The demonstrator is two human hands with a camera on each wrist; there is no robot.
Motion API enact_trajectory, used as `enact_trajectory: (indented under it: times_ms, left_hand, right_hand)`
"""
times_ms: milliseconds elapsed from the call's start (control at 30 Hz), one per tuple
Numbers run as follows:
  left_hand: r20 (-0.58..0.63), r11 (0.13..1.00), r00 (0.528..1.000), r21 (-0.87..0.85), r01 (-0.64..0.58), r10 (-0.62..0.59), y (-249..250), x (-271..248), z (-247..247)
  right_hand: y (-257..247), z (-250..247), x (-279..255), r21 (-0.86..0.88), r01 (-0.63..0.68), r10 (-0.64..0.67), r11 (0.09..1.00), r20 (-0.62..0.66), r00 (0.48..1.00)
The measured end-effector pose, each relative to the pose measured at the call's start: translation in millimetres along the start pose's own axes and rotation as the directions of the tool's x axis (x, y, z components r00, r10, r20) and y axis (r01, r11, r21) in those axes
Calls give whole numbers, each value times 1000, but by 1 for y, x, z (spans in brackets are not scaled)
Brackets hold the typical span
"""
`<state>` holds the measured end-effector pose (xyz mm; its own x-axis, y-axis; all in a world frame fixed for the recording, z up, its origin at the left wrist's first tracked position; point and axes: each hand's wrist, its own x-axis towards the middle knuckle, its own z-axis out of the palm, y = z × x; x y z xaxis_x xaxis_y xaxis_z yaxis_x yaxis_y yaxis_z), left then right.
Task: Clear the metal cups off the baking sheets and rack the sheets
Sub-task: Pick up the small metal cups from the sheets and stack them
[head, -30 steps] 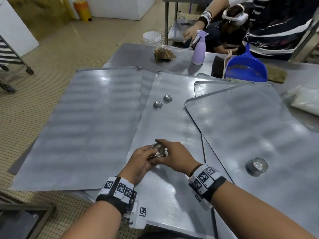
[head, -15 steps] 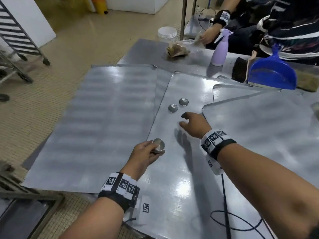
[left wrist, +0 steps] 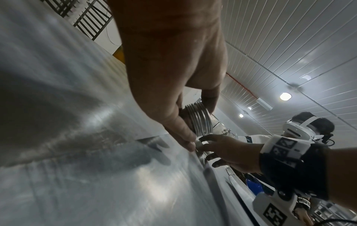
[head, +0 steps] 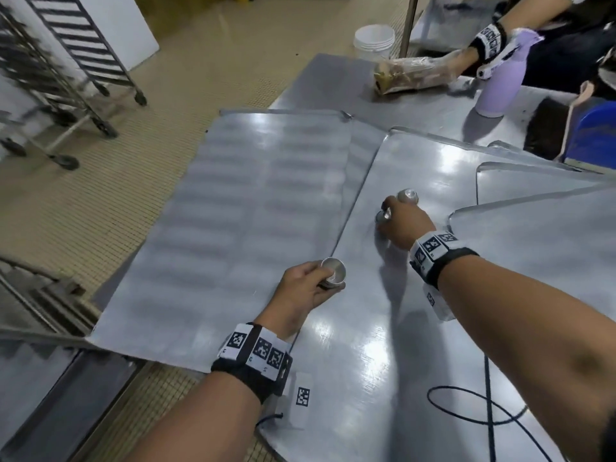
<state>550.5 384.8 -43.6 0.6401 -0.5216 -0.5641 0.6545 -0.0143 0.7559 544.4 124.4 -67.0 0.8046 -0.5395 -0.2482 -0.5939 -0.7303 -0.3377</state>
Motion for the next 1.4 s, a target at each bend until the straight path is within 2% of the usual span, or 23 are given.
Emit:
enact_trajectory:
  times_ms: [233, 333, 467, 567, 733, 833, 1067, 1233, 1400]
  left_hand:
    - [11, 1000, 1000, 7, 17, -17, -5, 2, 10]
    - [15, 1000, 1000, 4, 18, -18, -10, 0, 11]
    - [40, 1000, 999, -21, 22, -21, -18, -5, 14]
    - [51, 1000, 999, -14, 19, -18, -24, -10, 17]
    - [59, 1000, 998, 10, 24, -24, -36, -18, 21]
    - [69, 1000, 997, 16, 24, -25, -41, -21, 24]
    - [64, 999, 998, 45, 26, -29, -43, -21, 25]
    - [87, 998, 996, 66, 9, -15, -41, -17, 26]
    - [122, 999, 992, 18, 35, -37, -38, -12, 28]
  right_hand:
    - [7, 19, -41, 31, 88, -85, 996, -75, 994]
    - [14, 26, -67, 51, 85, -80, 995, -96, 992]
    - [19, 32, -106, 94, 91, -71, 991, -198, 978]
    - [25, 30, -129, 189, 43, -11, 981, -168, 986]
    - [38, 37, -158, 231, -8, 38, 973, -124, 992]
    - [42, 41, -173, 236, -18, 54, 972, -145, 988]
    - [39, 32, -178, 248, 1, 20, 969, -83, 996]
    - [13, 17, -177, 557, 137, -70, 819, -140, 988]
    - [-10, 31, -170, 523, 217, -176, 825, -126, 976]
